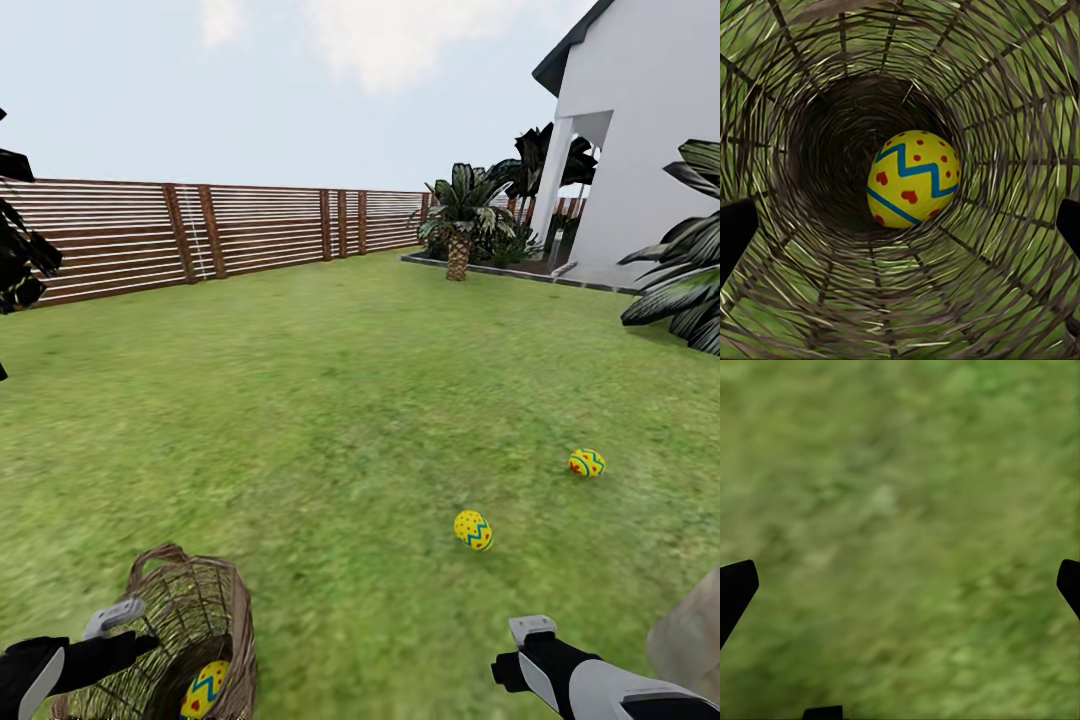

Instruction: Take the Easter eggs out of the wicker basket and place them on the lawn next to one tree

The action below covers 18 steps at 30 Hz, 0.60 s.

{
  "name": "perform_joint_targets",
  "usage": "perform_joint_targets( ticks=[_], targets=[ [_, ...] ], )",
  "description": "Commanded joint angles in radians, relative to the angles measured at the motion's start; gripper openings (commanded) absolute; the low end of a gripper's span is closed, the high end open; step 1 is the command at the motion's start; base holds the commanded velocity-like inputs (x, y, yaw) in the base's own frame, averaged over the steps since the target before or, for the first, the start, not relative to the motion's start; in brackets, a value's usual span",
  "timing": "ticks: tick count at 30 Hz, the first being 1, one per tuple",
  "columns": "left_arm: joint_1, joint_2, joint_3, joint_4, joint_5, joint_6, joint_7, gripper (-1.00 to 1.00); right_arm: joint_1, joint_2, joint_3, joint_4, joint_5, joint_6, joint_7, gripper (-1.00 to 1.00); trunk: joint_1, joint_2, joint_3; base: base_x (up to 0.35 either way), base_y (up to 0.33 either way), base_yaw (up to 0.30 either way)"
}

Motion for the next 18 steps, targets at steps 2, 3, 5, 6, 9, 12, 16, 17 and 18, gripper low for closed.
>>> perform_joint_targets(
  ticks=[2,3,5,6,9,12,16,17,18],
  targets=[
    [-0.001,-0.006,0.005,-0.001,0.005,0.008,-0.002,1.00,-0.001,0.000,0.007,0.002,0.002,0.003,-0.001,1.00,0.008,-0.015,-0.007,0.000,0.000,0.000],
    [-0.001,-0.009,0.005,-0.001,0.005,0.008,-0.002,1.00,-0.001,0.000,0.007,0.001,0.002,0.003,-0.001,1.00,0.011,-0.022,-0.010,0.000,0.000,0.000],
    [-0.001,-0.015,0.005,-0.001,0.004,0.008,-0.002,1.00,-0.001,-0.001,0.007,0.001,0.002,0.003,-0.001,1.00,0.019,-0.036,-0.017,0.000,0.000,0.000],
    [-0.001,-0.017,0.005,0.000,0.004,0.008,-0.001,1.00,-0.001,-0.001,0.007,0.001,0.002,0.003,-0.001,1.00,0.023,-0.043,-0.020,0.000,0.000,0.000],
    [-0.001,-0.019,0.005,-0.001,0.003,0.008,-0.001,1.00,-0.001,-0.001,0.007,0.001,0.002,0.003,-0.001,1.00,0.034,-0.064,-0.029,0.000,0.000,0.000],
    [-0.001,-0.019,0.005,0.000,0.003,0.008,-0.001,1.00,-0.001,-0.001,0.007,0.002,0.002,0.003,-0.001,1.00,0.046,-0.085,-0.039,0.000,0.000,0.000],
    [-0.001,-0.024,0.004,0.001,0.003,0.008,0.000,1.00,-0.001,-0.001,0.007,0.002,0.002,0.003,-0.001,1.00,0.061,-0.113,-0.051,0.000,0.000,0.000],
    [-0.001,-0.028,0.004,0.001,0.002,0.008,0.001,1.00,-0.001,-0.001,0.007,0.002,0.002,0.003,-0.001,1.00,0.065,-0.120,-0.054,0.000,0.000,0.000],
    [-0.001,-0.032,0.004,0.001,0.002,0.008,0.005,1.00,-0.001,-0.001,0.007,0.002,0.002,0.003,-0.001,1.00,0.069,-0.127,-0.057,0.000,0.000,0.000]
  ],
)
